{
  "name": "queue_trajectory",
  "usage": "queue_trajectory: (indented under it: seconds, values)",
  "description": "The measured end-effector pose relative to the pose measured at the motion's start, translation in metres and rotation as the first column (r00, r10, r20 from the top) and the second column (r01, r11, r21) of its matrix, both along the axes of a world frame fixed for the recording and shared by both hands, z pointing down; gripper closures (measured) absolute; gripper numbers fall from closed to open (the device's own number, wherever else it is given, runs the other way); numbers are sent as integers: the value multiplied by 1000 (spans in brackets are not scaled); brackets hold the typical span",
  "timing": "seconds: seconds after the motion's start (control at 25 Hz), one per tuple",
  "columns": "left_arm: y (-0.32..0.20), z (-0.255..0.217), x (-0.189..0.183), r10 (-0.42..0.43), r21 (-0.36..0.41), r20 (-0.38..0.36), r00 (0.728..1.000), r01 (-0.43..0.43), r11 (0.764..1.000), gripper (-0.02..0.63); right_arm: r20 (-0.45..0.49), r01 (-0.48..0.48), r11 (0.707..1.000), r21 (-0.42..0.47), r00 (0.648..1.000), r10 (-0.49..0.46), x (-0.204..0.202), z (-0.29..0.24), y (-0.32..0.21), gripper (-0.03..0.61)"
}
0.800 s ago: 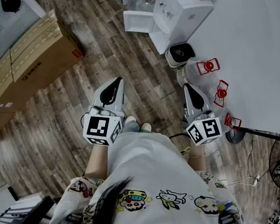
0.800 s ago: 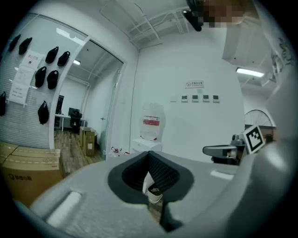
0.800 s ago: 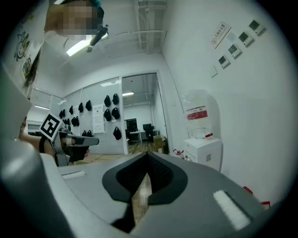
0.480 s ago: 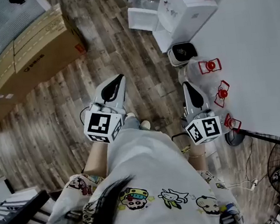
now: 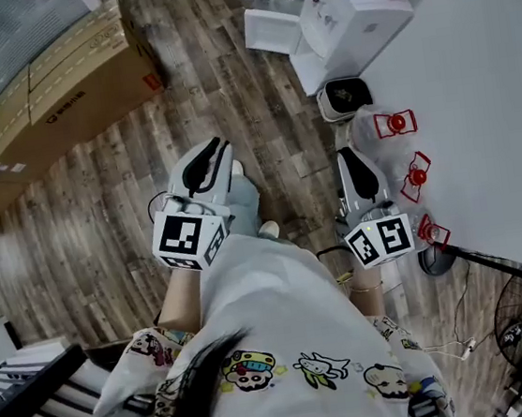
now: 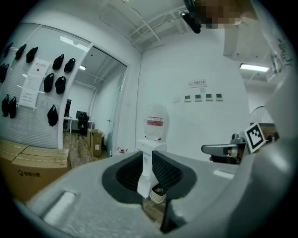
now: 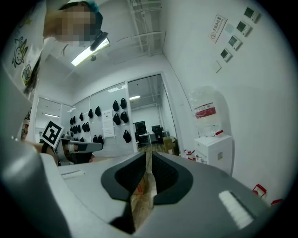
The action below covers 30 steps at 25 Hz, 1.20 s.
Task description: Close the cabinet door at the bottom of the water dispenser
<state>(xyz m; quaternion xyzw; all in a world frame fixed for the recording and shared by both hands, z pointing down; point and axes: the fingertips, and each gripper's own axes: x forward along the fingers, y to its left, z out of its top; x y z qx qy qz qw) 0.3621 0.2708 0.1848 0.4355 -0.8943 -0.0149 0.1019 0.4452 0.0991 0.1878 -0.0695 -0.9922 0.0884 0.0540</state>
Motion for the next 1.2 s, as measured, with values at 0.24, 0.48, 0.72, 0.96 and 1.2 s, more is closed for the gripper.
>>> queue_trajectory:
  seconds: [0.24,0.48,0.72,0.96,1.2]
  values:
    - [-6,6,-44,1,-1,1,1000,-1,1000,537,-3,21,1000,5,1000,-21,-48,3,-3,507]
    - [-16,10,-122,16,4,-10,1000,-16,1000,520,-6,17,1000,-1,1000,-17,-125,5,-13,479]
    - [-23,6,-210,40,-5,-5,999,-40,999,509,-4,5,1000,-17,1000,-5,-209,0,-15,468]
    - [-14,4,-274,29,0,1,1000,-29,1000,494,-1,1,1000,-16,1000,-2,-272,-1,-9,454]
    - [3,7,-318,23,7,-3,1000,-23,1000,476,-4,3,1000,-13,1000,-3,-318,1,1,445]
